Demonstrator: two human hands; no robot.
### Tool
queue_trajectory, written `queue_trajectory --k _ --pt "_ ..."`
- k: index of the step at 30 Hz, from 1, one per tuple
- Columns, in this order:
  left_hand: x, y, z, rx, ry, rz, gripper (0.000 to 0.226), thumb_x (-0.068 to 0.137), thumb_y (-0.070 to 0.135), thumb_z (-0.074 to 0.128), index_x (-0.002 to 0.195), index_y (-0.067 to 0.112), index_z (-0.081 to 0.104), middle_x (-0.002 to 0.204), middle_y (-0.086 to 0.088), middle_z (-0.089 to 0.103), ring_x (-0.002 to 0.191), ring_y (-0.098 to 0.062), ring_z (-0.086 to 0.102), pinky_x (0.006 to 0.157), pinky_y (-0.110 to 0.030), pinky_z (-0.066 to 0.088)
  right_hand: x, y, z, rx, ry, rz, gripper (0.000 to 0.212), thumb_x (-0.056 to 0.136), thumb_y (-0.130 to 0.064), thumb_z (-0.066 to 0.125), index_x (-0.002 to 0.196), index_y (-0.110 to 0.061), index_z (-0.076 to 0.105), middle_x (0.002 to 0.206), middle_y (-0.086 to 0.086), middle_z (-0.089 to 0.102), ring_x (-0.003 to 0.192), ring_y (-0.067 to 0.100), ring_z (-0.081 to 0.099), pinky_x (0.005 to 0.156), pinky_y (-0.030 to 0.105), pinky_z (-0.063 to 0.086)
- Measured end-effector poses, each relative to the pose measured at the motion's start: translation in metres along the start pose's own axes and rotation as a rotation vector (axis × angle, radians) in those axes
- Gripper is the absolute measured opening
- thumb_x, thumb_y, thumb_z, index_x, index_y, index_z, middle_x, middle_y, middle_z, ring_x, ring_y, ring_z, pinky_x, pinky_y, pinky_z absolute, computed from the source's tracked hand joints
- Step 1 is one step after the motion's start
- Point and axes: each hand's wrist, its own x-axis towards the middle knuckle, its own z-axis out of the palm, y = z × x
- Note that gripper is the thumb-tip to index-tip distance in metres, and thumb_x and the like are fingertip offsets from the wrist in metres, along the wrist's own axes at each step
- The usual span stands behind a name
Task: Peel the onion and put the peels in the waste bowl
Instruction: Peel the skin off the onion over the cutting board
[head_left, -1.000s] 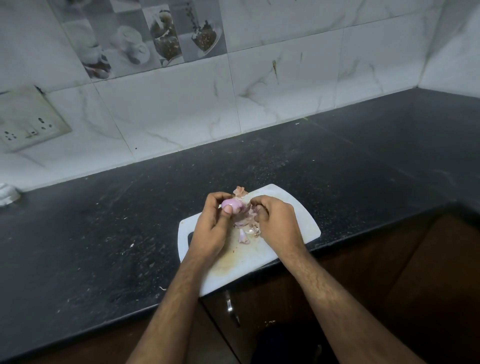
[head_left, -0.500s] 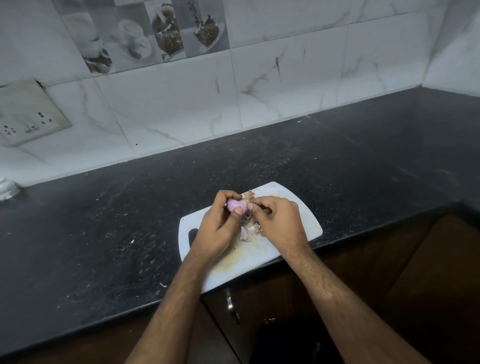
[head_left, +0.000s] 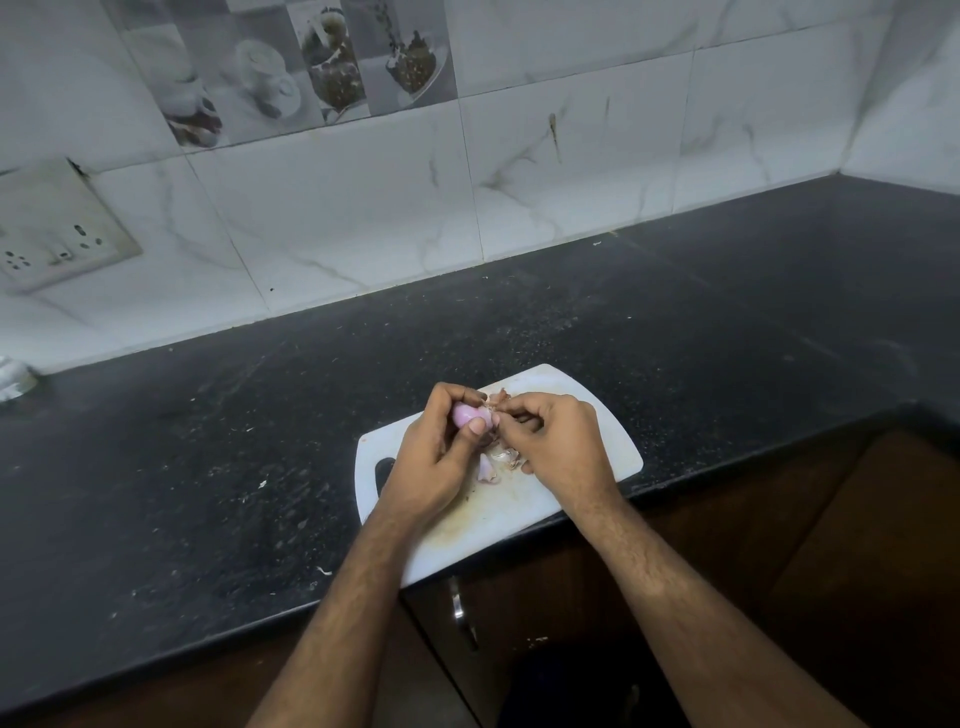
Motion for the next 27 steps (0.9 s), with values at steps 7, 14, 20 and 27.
queue_trajectory --k 7,14,20,27 --pt "-0.0002 0.0003 0.0011 -0.011 -0.017 -0.009 0.014 0.103 0.030 0.059 0.117 0.028 0.061 0.119 0.018 0.070 0.115 -0.011 0.069 0.096 -0.030 0.058 -0.0004 0.0026 0.0082 -0.128 0.043 -0.031 0.010 0.091 -0.028 0.076 0.094 -0.019 0.079 0.079 -0.010 0.073 0.071 0.008 0.070 0.068 0.035 0.063" --pt "-0.0001 -0.0028 0.0011 -0.052 0.012 -0.030 0.012 0.105 0.034 0.056 0.115 0.029 0.057 0.111 0.021 0.067 0.106 -0.002 0.065 0.091 -0.019 0.051 0.0061 0.0078 0.0069 -0.178 0.089 0.058 0.012 0.093 -0.020 0.070 0.082 -0.018 0.075 0.068 -0.007 0.071 0.067 0.015 0.071 0.060 0.042 0.062" --pt "0.0015 -0.0026 0.0000 -0.040 0.079 -0.093 0.044 0.106 0.049 0.043 0.141 0.023 0.053 0.130 0.019 0.067 0.119 0.002 0.064 0.098 -0.014 0.048 0.0048 0.0053 0.0069 -0.265 0.006 -0.066 0.031 0.100 -0.006 0.052 0.116 -0.023 0.074 0.103 -0.010 0.075 0.090 0.005 0.070 0.081 0.029 0.060" --pt "0.0023 -0.0068 0.0019 -0.082 0.131 -0.086 0.030 0.107 0.047 0.047 0.113 0.021 0.061 0.108 0.011 0.074 0.106 -0.013 0.071 0.095 -0.035 0.057 -0.0023 0.0008 0.0044 -0.119 0.031 -0.211 0.009 0.100 -0.027 0.066 0.106 -0.020 0.066 0.092 -0.014 0.070 0.085 0.002 0.066 0.075 0.020 0.057"
